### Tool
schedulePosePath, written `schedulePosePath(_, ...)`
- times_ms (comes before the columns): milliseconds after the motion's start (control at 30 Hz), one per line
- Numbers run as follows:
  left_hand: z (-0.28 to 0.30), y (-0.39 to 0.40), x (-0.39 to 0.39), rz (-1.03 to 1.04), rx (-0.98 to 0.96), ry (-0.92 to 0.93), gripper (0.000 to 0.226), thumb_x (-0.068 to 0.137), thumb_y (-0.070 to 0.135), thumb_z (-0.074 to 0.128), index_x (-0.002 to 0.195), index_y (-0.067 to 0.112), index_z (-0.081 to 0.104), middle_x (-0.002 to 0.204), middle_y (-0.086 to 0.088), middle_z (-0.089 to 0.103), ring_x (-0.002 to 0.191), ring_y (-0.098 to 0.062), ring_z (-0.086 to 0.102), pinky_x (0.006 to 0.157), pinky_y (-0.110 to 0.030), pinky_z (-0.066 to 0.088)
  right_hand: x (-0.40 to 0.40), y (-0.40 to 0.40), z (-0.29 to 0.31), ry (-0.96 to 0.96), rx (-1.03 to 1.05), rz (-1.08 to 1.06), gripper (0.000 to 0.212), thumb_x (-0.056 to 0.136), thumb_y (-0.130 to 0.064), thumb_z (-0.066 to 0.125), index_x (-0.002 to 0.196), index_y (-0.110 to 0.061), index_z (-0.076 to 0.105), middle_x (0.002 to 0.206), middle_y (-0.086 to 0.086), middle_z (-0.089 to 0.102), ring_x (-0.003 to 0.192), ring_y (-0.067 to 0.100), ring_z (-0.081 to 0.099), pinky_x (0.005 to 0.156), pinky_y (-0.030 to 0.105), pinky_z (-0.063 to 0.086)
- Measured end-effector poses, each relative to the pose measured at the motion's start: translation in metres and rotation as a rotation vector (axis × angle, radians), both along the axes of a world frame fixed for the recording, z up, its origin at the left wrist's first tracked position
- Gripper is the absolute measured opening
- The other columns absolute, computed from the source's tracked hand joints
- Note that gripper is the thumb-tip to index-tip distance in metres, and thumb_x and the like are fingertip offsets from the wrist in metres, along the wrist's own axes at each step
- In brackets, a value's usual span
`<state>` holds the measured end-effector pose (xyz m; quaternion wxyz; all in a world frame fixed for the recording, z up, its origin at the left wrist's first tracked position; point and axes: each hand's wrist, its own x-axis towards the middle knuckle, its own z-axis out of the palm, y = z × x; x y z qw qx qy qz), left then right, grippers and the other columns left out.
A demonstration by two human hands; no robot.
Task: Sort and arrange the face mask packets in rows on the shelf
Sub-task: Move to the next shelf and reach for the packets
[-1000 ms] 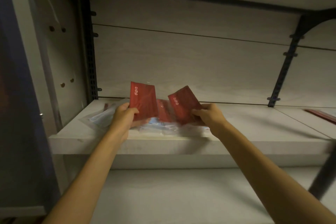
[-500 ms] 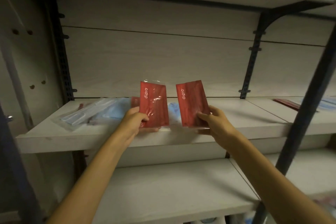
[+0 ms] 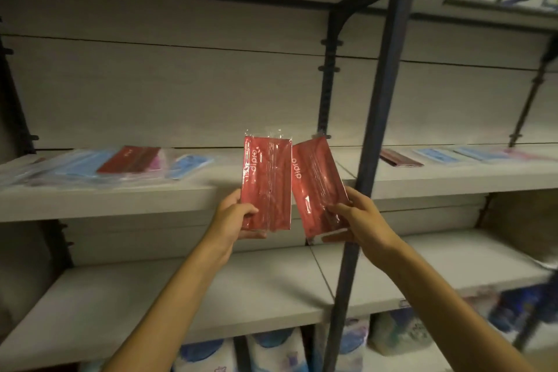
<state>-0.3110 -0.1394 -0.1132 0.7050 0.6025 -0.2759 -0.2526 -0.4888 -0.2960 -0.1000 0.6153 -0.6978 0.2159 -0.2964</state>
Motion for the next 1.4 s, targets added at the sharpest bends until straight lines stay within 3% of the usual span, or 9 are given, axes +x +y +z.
schedulePosePath(233, 0.003, -0.072, -0.095, -0.097, -0.01, -0.085, 0.032, 0.095, -0.005, 0.049, 0.116, 0.015, 0.062, 0.102, -0.012, 0.069, 0.072, -0.021, 0.073, 0.054, -0.035, 0.06, -0.096, -0.062, -0.002, -0.032, 0.005, -0.104, 0.026, 0.098, -0.007, 0.055, 0.114, -0.025, 0.066, 0.107, 0.006, 0.073, 0.098, 0.03, 0.072, 0.083, 0.053, 0.06)
schedulePosePath(367, 0.005, -0.123, -0.134, -0.158, 0.057, -0.173, 0.031, 0.094, 0.003, 0.053, 0.105, 0.03, 0.064, 0.102, -0.005, 0.073, 0.086, -0.026, 0.074, 0.07, -0.044, 0.062, -0.134, -0.101, 0.0, -0.06, 0.041, -0.165, 0.025, 0.098, -0.004, 0.053, 0.118, -0.015, 0.064, 0.099, 0.012, 0.07, 0.088, 0.029, 0.072, 0.07, 0.045, 0.061)
schedulePosePath(500, 0.01, -0.177, -0.165, -0.148, 0.094, -0.319, 0.026, 0.093, 0.011, 0.058, 0.102, 0.034, 0.064, 0.095, 0.01, 0.074, 0.086, -0.012, 0.073, 0.085, -0.044, 0.059, -0.154, -0.146, 0.002, -0.042, 0.02, -0.251, 0.024, 0.096, 0.0, 0.051, 0.116, -0.008, 0.064, 0.087, 0.013, 0.07, 0.078, 0.028, 0.069, 0.07, 0.046, 0.062)
schedulePosePath(600, 0.02, -0.219, -0.181, -0.161, 0.078, -0.303, 0.023, 0.097, 0.016, 0.057, 0.117, 0.027, 0.059, 0.104, 0.008, 0.071, 0.086, -0.012, 0.073, 0.073, -0.037, 0.062, -0.161, -0.187, 0.003, -0.032, 0.025, -0.292, 0.024, 0.095, 0.002, 0.051, 0.112, -0.007, 0.064, 0.098, 0.021, 0.071, 0.082, 0.033, 0.07, 0.066, 0.043, 0.062)
schedulePosePath(700, 0.03, -0.26, -0.182, -0.101, 0.076, -0.295, 0.023, 0.094, 0.011, 0.057, 0.114, 0.023, 0.061, 0.099, 0.007, 0.069, 0.081, -0.013, 0.072, 0.064, -0.035, 0.062, -0.162, -0.226, 0.007, -0.01, 0.013, -0.322, 0.023, 0.094, 0.002, 0.051, 0.11, -0.007, 0.064, 0.094, 0.017, 0.072, 0.074, 0.028, 0.071, 0.06, 0.034, 0.059)
schedulePosePath(833, 0.039, -0.314, -0.167, -0.047, 0.109, -0.294, 0.022, 0.092, 0.013, 0.061, 0.111, 0.024, 0.062, 0.099, 0.006, 0.071, 0.084, -0.013, 0.071, 0.071, -0.033, 0.062, -0.153, -0.279, 0.019, 0.052, -0.062, -0.335, 0.017, 0.095, -0.005, 0.053, 0.099, -0.018, 0.064, 0.076, 0.005, 0.075, 0.066, 0.021, 0.071, 0.06, 0.033, 0.056)
schedulePosePath(1033, 0.052, -0.392, -0.12, 0.073, 0.186, -0.324, 0.026, 0.082, 0.006, 0.066, 0.103, 0.02, 0.067, 0.095, 0.002, 0.073, 0.087, -0.015, 0.07, 0.081, -0.036, 0.059, -0.13, -0.352, 0.04, 0.005, -0.091, -0.327, 0.023, 0.096, -0.005, 0.05, 0.093, -0.024, 0.062, 0.085, 0.006, 0.074, 0.074, 0.023, 0.068, 0.07, 0.035, 0.054)
schedulePosePath(1233, 0.06, -0.453, -0.094, 0.06, 0.356, -0.376, 0.019, 0.084, -0.002, 0.065, 0.094, 0.015, 0.065, 0.095, -0.004, 0.07, 0.093, -0.021, 0.067, 0.083, -0.031, 0.055, -0.11, -0.406, 0.04, 0.041, -0.098, -0.296, 0.017, 0.094, -0.005, 0.054, 0.104, -0.014, 0.064, 0.083, 0.014, 0.074, 0.064, 0.022, 0.067, 0.062, 0.033, 0.054)
schedulePosePath(1400, 0.047, -0.496, -0.071, 0.078, 0.546, -0.399, 0.046, 0.061, 0.024, 0.078, 0.104, 0.014, 0.066, 0.106, -0.005, 0.07, 0.096, -0.022, 0.067, 0.089, -0.037, 0.056, -0.1, -0.438, 0.04, 0.064, -0.081, -0.26, 0.014, 0.093, -0.005, 0.055, 0.1, -0.013, 0.064, 0.087, 0.019, 0.073, 0.064, 0.021, 0.065, 0.064, 0.033, 0.054)
